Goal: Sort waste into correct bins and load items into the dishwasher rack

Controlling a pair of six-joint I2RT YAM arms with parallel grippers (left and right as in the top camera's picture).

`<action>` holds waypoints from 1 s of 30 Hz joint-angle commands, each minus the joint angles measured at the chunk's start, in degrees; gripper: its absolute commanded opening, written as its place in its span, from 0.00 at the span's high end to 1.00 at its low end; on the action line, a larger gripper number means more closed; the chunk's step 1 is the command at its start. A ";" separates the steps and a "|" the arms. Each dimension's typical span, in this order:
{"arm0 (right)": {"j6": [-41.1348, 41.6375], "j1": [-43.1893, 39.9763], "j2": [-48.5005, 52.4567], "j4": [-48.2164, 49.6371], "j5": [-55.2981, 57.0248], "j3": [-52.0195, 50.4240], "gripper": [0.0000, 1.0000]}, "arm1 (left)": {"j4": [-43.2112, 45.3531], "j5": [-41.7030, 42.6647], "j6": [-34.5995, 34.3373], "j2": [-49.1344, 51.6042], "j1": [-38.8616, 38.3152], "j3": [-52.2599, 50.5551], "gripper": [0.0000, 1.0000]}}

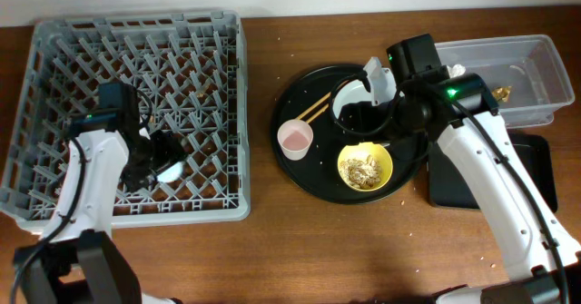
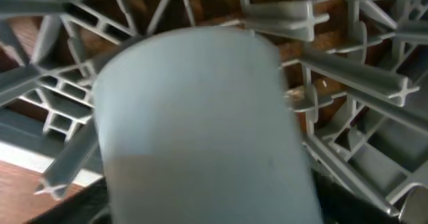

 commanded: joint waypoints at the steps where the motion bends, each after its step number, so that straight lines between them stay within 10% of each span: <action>1: -2.89 0.63 -1.07 0.22 0.94 0.22 0.21 | -0.70 5.99 0.61 0.17 0.37 0.96 0.01; 11: -1.36 12.15 10.97 9.44 14.27 0.11 0.31 | -12.28 6.23 11.89 -4.96 0.50 17.59 0.01; 16: 3.98 10.12 25.90 19.17 15.98 0.11 0.62 | -15.82 14.29 18.27 -14.01 0.50 17.81 0.08; 18: 3.98 10.05 27.63 19.56 13.73 0.11 0.93 | -16.39 14.36 18.27 -14.51 0.50 17.81 0.08; 21: 3.89 9.27 22.27 16.81 11.69 1.20 0.96 | -15.74 17.29 18.29 -14.45 -0.09 15.91 0.17; 30: -19.30 3.69 -1.25 16.70 -41.90 2.91 0.96 | -4.79 73.79 24.00 -14.40 -2.45 15.13 0.02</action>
